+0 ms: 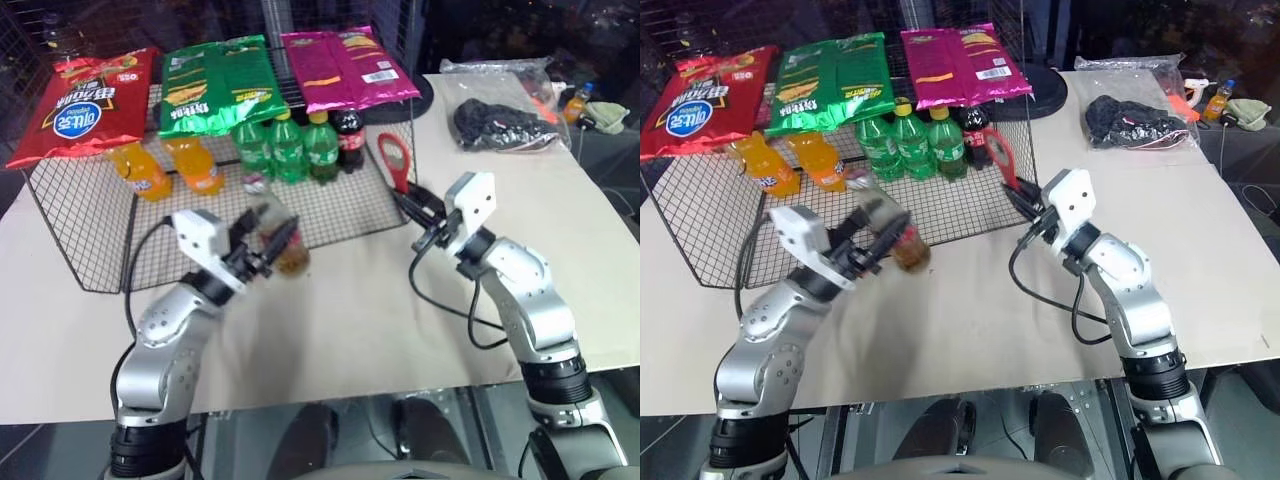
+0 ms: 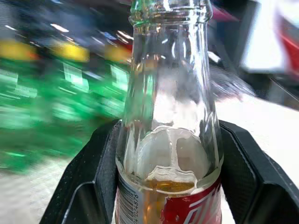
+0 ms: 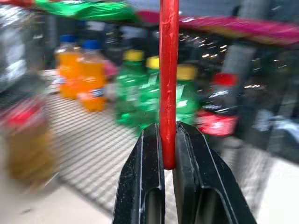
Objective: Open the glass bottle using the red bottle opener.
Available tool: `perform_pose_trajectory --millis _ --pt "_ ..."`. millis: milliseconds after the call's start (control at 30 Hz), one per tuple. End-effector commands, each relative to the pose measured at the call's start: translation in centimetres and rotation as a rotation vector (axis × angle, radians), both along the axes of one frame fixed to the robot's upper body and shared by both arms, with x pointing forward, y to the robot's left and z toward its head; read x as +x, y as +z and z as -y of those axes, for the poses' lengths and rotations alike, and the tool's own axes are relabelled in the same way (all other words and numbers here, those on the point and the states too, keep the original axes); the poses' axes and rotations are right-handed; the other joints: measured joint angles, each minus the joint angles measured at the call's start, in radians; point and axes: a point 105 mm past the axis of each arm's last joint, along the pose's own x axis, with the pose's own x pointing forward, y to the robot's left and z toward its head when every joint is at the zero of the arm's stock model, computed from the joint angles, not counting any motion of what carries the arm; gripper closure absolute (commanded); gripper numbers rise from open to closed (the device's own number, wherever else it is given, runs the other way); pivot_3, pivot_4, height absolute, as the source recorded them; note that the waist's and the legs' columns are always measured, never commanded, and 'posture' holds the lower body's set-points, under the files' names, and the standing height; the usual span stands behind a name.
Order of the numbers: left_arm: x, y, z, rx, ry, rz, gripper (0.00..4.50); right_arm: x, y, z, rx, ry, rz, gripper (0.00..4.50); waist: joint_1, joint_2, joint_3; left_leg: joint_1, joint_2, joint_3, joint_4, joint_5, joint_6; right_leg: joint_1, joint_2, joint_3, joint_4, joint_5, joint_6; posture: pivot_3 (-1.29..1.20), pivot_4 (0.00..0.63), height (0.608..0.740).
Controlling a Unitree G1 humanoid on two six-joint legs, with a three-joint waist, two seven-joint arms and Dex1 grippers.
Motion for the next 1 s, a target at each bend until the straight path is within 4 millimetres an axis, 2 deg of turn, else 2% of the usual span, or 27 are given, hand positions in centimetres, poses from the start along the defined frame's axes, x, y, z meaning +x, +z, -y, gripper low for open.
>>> perform_pose_trajectory --millis 33,500,533,633,800,1000 --pt "-1.5 -0.1 2.3 0.072 -0.113 0.030 2.18 0.0 1.4 0.3 0.027 -0.025 0.071 4.50 0.000 0.000 0.000 0.000 0.000 0.000 0.000 0.000 0.000 0.000 0.000 0.000 0.000 0.000 0.000 0.00 0.150 0.740" --pt "-1.8 -0.9 2.1 0.130 -0.090 0.094 2.18 -0.2 0.9 0.4 0.034 -0.046 0.062 4.50 0.001 0.000 0.000 0.000 0.000 0.001 0.000 0.000 0.000 0.000 0.000 0.001 0.000 0.000 0.000 0.00 0.150 0.740" --pt "-1.8 -0.8 2.1 0.129 -0.087 0.102 1.15 -0.2 0.8 0.4 0.033 -0.046 0.061 4.50 0.001 0.000 0.000 0.000 0.000 0.001 0.000 0.000 0.000 0.000 0.000 0.001 0.000 0.000 0.000 0.00 0.150 0.740" --pt "-1.6 -0.5 1.9 0.121 -0.060 0.133 0.09 -0.2 0.7 0.4 0.033 -0.042 0.056 4.50 0.001 0.000 0.000 0.000 0.000 0.001 0.000 0.000 0.000 0.000 0.000 0.001 0.000 0.000 0.000 0.00 0.150 0.740" --pt "-2.1 0.6 1.5 0.072 -0.043 0.173 0.09 -0.3 0.3 0.1 0.031 -0.029 0.042 4.50 0.001 0.000 0.000 0.000 0.000 0.001 0.000 0.000 0.000 0.000 0.000 0.001 0.001 0.000 0.000 0.00 0.150 0.740" --pt "-3.2 0.9 1.5 0.023 -0.067 0.183 0.09 -0.2 -0.1 0.0 0.024 -0.017 0.028 4.50 0.000 0.000 0.000 0.000 0.000 0.001 0.000 0.000 0.000 0.000 0.000 0.001 0.001 0.000 0.000 0.00 0.150 0.740"
